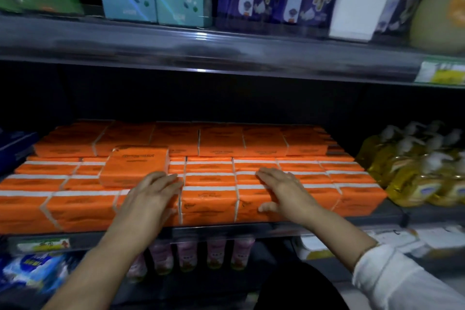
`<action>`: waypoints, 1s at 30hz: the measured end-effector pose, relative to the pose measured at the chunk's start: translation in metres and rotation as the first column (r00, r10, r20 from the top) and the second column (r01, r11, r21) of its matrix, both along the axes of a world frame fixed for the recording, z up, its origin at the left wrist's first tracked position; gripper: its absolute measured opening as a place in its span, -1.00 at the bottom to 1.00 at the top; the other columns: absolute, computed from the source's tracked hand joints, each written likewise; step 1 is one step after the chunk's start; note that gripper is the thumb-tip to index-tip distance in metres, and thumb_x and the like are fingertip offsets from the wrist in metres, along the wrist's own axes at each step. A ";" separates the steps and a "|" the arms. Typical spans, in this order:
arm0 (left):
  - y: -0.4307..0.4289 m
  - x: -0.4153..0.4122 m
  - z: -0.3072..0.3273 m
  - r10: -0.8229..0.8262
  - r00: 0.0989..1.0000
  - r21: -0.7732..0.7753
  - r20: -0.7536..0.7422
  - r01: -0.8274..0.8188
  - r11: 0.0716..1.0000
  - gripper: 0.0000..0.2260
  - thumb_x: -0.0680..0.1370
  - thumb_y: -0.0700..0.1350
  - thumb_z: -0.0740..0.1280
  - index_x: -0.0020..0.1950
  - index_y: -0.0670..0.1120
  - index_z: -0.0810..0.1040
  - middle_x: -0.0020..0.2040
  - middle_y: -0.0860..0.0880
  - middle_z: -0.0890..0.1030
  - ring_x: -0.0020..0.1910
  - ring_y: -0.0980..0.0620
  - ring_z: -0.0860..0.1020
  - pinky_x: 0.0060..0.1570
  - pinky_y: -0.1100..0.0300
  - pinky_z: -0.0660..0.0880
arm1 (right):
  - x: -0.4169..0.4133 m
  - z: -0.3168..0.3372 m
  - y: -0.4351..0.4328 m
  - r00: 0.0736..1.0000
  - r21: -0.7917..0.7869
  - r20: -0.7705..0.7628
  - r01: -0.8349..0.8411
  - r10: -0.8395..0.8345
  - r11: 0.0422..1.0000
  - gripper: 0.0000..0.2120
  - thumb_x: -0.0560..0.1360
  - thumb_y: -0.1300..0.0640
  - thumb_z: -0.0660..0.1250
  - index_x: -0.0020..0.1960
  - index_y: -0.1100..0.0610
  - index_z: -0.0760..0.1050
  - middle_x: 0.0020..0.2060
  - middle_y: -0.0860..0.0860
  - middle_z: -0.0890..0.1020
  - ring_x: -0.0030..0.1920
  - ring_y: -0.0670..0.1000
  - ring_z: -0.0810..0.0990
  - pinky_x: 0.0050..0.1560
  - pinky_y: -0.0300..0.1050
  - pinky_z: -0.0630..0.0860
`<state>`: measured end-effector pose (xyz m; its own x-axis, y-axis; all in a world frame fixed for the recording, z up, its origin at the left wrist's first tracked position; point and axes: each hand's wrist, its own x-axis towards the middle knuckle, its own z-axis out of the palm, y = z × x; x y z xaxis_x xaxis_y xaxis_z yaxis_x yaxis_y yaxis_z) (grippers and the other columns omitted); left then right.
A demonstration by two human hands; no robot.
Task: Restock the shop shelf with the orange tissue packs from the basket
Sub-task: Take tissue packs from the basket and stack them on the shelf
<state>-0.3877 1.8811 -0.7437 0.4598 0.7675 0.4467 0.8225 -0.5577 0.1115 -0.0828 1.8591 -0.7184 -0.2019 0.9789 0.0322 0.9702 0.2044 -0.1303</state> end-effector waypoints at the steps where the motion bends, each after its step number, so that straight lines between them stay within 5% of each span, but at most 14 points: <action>1: 0.003 0.002 -0.001 0.013 1.000 0.007 0.003 -0.013 1.000 -0.37 0.08 -0.24 0.65 0.14 -0.08 0.63 0.09 -0.04 0.65 0.10 -0.07 0.49 -0.09 -0.04 0.57 | 0.001 -0.002 0.000 1.000 -0.011 0.002 0.002 -0.002 1.000 -0.24 0.43 -0.11 0.37 0.51 0.01 0.09 0.51 -0.05 0.11 0.50 -0.01 0.07 0.46 -0.05 -0.02; 11: 0.012 0.009 0.000 0.047 0.999 0.048 -0.011 -0.046 0.998 -0.45 0.04 -0.24 0.65 0.00 -0.02 0.69 0.03 0.01 0.67 0.02 -0.05 0.42 -0.24 -0.07 0.49 | 0.007 -0.013 0.004 1.000 0.005 -0.016 0.011 -0.011 1.000 -0.30 0.49 -0.08 0.31 0.52 -0.01 0.07 0.52 -0.07 0.09 0.51 -0.02 0.01 0.47 -0.05 -0.11; 18: 0.011 0.007 0.005 0.059 0.998 0.077 -0.030 -0.056 0.995 -0.37 -0.01 -0.15 0.68 0.03 0.00 0.67 0.08 -0.05 0.65 0.07 -0.06 0.40 -0.20 -0.11 0.48 | 0.022 0.005 -0.008 0.998 0.016 -0.065 0.008 -0.007 1.000 -0.15 0.38 -0.12 0.43 0.52 0.03 0.08 0.52 -0.01 0.09 0.51 0.03 0.02 0.46 -0.11 -0.04; 22: 0.007 0.019 0.003 -0.002 1.000 0.141 -0.001 0.002 0.990 -0.45 0.09 -0.04 0.66 0.05 -0.03 0.65 0.05 -0.05 0.65 0.08 -0.06 0.42 -0.18 -0.12 0.47 | 0.063 0.016 -0.022 0.994 0.018 0.047 0.095 -0.096 0.995 -0.10 0.33 -0.06 0.48 0.51 0.01 0.08 0.52 -0.01 0.08 0.51 0.05 0.01 0.47 -0.04 -0.01; 26: -0.006 0.048 -0.001 -0.130 0.992 0.248 -0.003 0.127 0.960 -0.62 0.26 -0.01 0.44 0.05 -0.04 0.65 0.01 -0.03 0.67 0.08 0.01 0.43 -0.12 -0.01 0.44 | 0.114 0.019 -0.036 0.949 0.012 0.177 0.262 -0.260 0.965 -0.18 0.41 0.10 0.41 0.52 0.02 0.01 0.51 0.02 0.07 0.51 0.06 0.01 0.47 0.09 0.04; 30: -0.006 0.067 -0.009 -0.140 0.989 0.158 -0.038 0.144 0.977 -0.48 0.16 -0.17 0.64 0.10 -0.06 0.65 0.03 -0.06 0.66 0.01 -0.10 0.62 -0.13 -0.07 0.54 | 0.141 0.011 -0.038 0.933 0.009 0.162 0.325 -0.322 0.946 -0.33 0.48 0.21 0.27 0.52 0.07 0.06 0.51 0.05 0.13 0.49 0.08 0.13 0.41 0.02 0.21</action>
